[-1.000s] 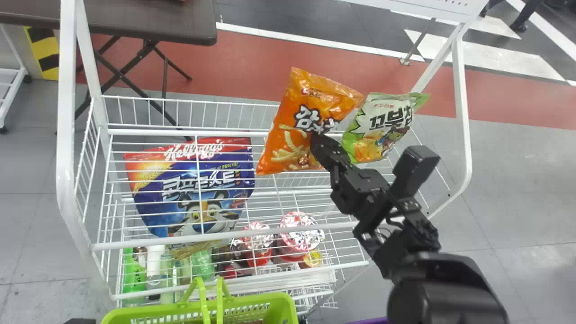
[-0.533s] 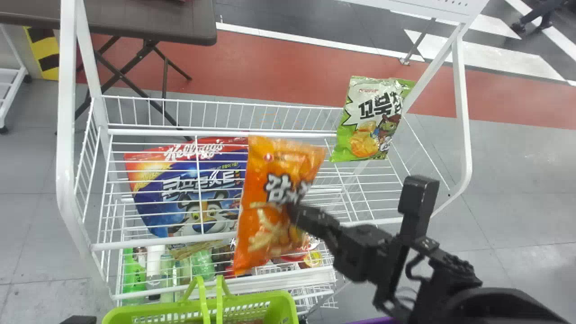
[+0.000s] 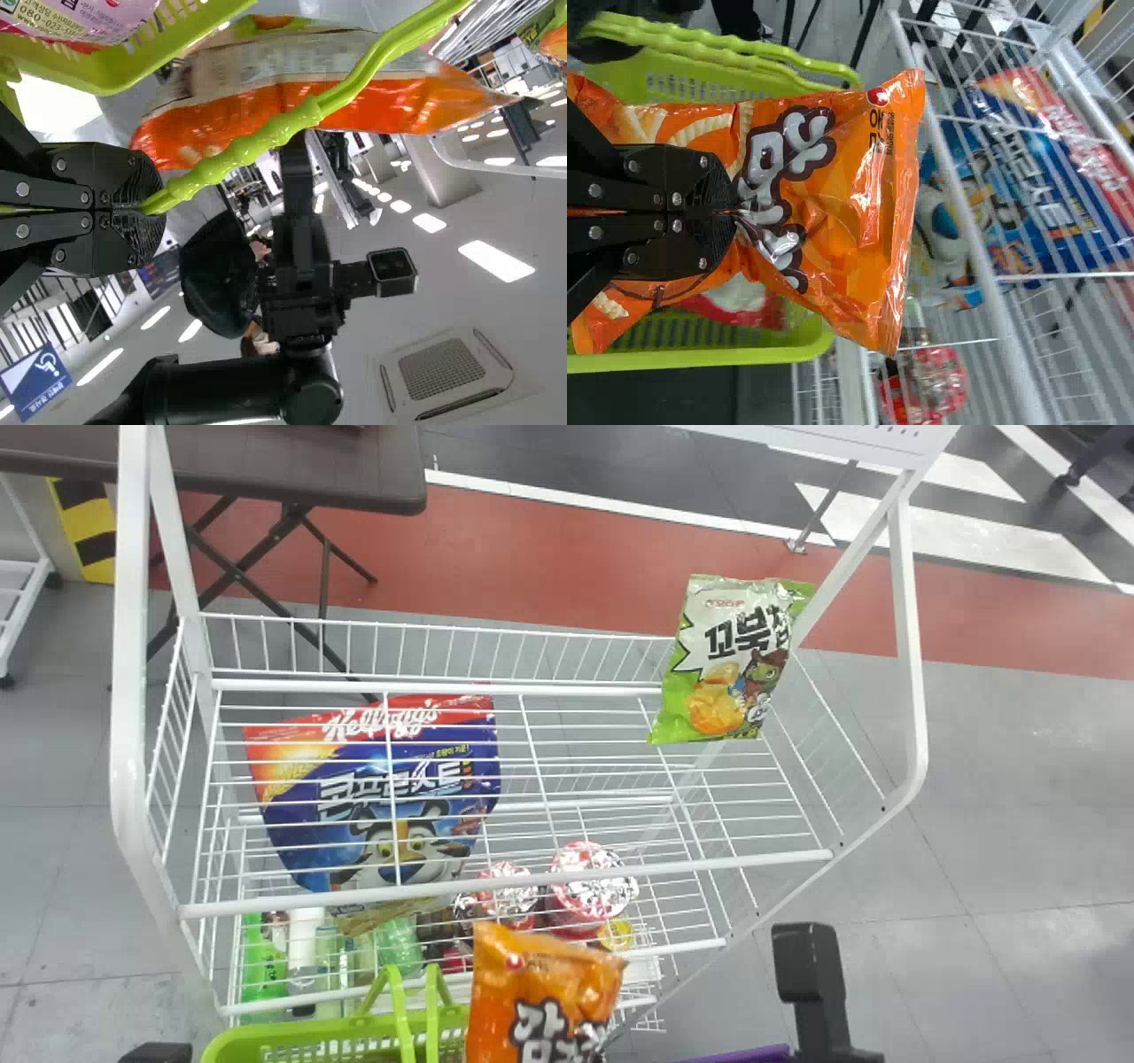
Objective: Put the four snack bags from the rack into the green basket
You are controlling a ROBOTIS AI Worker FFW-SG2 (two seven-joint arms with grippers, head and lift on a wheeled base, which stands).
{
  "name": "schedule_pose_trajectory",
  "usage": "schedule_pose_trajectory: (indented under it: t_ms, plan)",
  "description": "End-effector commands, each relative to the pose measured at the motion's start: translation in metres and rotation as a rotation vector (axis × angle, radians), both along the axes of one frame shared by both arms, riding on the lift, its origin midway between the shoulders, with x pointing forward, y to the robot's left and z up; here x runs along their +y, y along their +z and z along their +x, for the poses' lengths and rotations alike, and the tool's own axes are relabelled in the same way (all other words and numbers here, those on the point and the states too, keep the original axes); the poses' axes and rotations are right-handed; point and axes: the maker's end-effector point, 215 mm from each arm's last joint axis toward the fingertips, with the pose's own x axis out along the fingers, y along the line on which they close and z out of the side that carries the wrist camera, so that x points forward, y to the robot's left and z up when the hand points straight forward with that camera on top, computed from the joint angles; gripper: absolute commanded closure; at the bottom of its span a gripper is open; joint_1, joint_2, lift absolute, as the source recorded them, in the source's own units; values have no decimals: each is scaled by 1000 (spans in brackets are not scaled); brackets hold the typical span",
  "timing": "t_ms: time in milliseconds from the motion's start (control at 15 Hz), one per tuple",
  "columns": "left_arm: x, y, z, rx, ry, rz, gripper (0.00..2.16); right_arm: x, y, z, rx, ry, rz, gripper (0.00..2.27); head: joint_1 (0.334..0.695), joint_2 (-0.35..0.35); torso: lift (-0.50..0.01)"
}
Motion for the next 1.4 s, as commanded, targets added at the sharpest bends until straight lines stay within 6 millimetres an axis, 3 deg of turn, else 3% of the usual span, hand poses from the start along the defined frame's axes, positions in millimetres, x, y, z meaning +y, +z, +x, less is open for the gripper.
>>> schedule_pose_trajectory:
  t_ms: [0, 333, 600, 733, 800, 867, 933, 1333]
  plan:
    - [-1, 0, 0, 0, 0, -2, 2128, 0, -24, -21, 85, -8, 12, 2125, 695, -350, -6]
    - [-3, 1, -1, 1, -4, -6, 2132, 15, -61, -46, 191, 25, 12, 2125, 695, -350, -6]
    - [-3, 3, -6, 4, -7, -11, 2132, 14, -78, -28, 136, 40, -58, 2115, 695, -350, -6]
    - [-1, 3, -7, 7, -3, -12, 2132, 6, -84, -15, 93, 31, -99, 1639, 695, -350, -6]
    - [-1, 3, -6, 5, -3, -12, 2132, 5, -83, -11, 78, 27, -103, 1096, 695, -350, -6]
    - [-1, 3, -7, 7, -4, -12, 2132, 3, -85, -10, 76, 26, -111, 336, 695, -350, -6]
    - [-2, 4, -8, 7, -7, -14, 2132, 3, -86, -11, 79, 25, -110, 26, 695, -350, -6]
    - [-5, 3, -8, 5, -9, -11, 2132, 50, -69, -32, 91, 93, 32, 147, 695, -350, -6]
